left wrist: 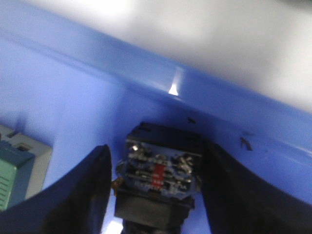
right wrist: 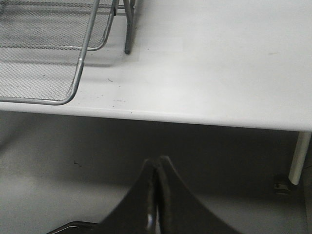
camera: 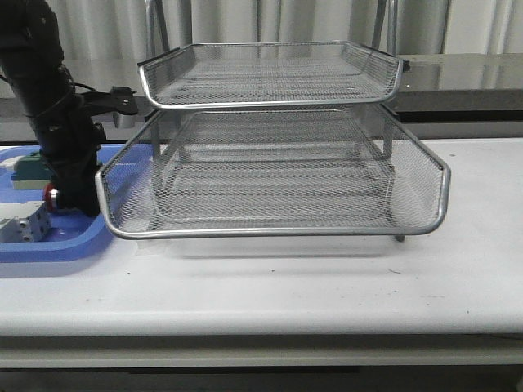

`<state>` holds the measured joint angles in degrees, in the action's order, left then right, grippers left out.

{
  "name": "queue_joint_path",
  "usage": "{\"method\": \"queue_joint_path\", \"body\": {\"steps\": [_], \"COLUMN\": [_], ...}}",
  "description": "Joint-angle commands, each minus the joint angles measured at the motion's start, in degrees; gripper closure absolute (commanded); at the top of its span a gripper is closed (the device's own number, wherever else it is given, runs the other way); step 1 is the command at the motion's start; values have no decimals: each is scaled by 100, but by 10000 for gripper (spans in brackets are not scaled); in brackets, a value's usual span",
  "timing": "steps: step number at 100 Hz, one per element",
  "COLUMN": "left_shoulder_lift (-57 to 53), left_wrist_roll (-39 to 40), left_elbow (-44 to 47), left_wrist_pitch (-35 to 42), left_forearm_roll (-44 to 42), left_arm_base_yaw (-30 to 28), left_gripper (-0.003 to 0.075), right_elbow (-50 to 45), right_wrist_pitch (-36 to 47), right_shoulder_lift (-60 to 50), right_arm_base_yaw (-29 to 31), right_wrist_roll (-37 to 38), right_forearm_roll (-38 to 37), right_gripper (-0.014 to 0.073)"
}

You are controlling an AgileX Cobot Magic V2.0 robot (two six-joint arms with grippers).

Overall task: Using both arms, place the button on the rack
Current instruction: 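Lower the left gripper onto the red push-button switch and grasp it, then lift the red push-button switch out of the blue tray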

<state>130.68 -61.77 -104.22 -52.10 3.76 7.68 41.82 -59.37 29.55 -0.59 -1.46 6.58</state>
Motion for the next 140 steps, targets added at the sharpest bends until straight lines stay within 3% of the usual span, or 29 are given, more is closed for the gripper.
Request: {"method": "queue_joint_path", "body": {"steps": [1,22,55,90,108,140], "left_shoulder_lift": [-270,-302,-382,-1351,-2034,-3588], "left_wrist_roll": [16,16,432,920,1112,1258], "left_elbow": [-115,-559,-1938,-2038,-1707,-243], "left_wrist_pitch": [158,-293,-2102,-2117,-2117,-2117], "left_forearm_roll": [-26,-98,-86,15,82,170], "left_arm_base_yaw": [18,18,-76,-274,-227,291], "left_gripper": [519,741,740,740,740,740], "right_elbow": [192,192,192,192,192,192], "right_wrist_pitch": [311,305,305,305,305,305], "right_shoulder_lift": [33,33,33,33,33,33], "right_arm_base_yaw": [3,3,3,3,3,3], "right_wrist_roll": [-12,-12,-12,-12,-12,-12], "right_forearm_roll": [31,31,31,31,31,31], "right_gripper": [663,663,663,663,663,663]}}
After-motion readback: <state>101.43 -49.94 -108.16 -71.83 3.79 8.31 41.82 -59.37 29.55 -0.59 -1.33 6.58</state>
